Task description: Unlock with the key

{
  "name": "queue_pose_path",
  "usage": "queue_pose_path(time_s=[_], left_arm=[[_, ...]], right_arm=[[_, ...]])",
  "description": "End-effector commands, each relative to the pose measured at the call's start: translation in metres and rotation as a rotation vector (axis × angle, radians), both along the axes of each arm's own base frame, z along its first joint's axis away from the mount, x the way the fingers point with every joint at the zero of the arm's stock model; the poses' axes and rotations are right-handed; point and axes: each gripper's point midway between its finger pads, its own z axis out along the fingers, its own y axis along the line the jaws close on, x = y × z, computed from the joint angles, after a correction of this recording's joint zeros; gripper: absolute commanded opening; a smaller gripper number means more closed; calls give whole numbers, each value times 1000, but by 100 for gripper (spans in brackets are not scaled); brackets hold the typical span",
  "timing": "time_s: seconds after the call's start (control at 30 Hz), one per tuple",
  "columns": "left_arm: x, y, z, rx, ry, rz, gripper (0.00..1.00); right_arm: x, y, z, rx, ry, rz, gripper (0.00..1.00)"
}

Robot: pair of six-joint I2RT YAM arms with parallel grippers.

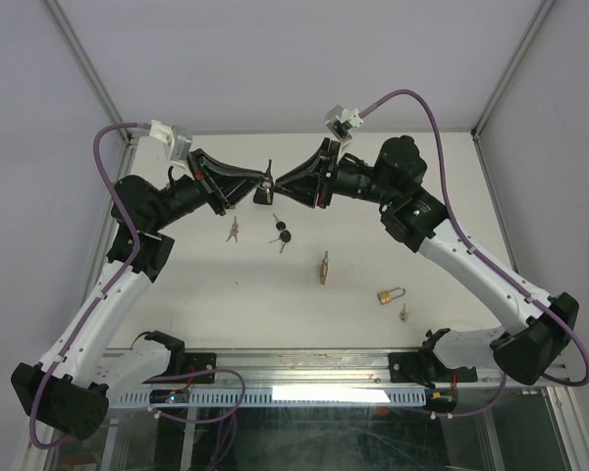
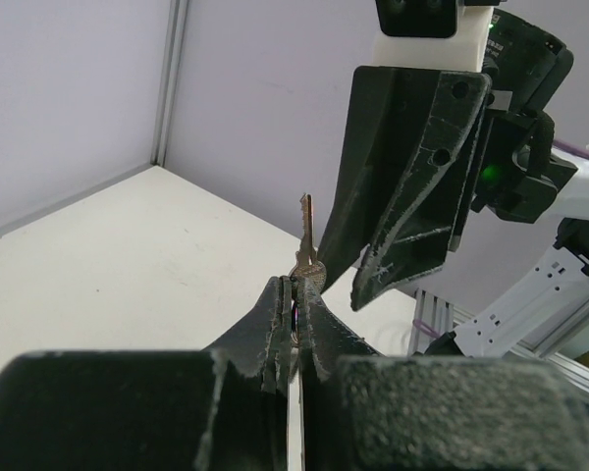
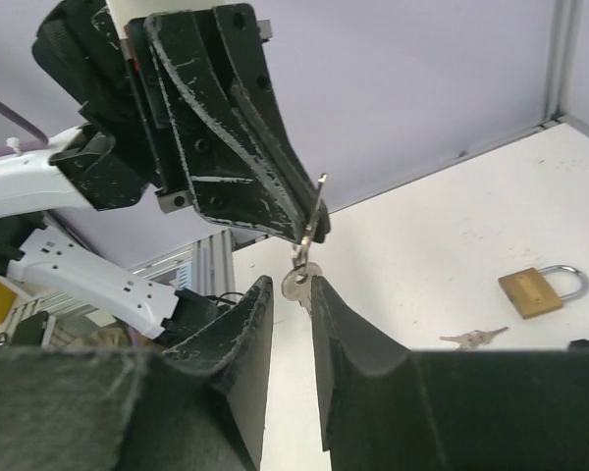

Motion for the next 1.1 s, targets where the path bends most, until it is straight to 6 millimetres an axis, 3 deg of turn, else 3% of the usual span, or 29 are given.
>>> queue_pose_path(time_s=[0.0, 0.1, 0.17, 0.67, 0.7, 0.73, 0.83, 0.87, 1.07], left_arm=[[-10, 2, 20, -16, -79, 0, 0], [-10, 1, 19, -15, -71, -2, 0], [-8, 0, 17, -13, -62, -3, 0], [-16, -5, 19, -9, -81, -34, 0], [-16, -5, 18, -9, -79, -33, 0], [-16, -5, 18, -10, -78, -34, 0], [-16, -4, 18, -12, -81, -30, 0], [-16, -5, 17, -11, -81, -32, 0], [-18, -6, 15, -4, -84, -47, 0]], right_arm=[[-3, -14, 39, 57, -134, -28, 25], [-5, -11, 38, 58, -120, -4, 30], [-7, -9, 39, 62, -117, 18, 39], [4, 2, 44, 85, -144, 19, 39], [-4, 1, 41, 84, -100, 60, 18], [-7, 1, 39, 81, -95, 66, 13], [-9, -2, 37, 78, -96, 65, 6], [-9, -2, 36, 76, -94, 67, 0], [-15, -2, 41, 81, -105, 97, 0]])
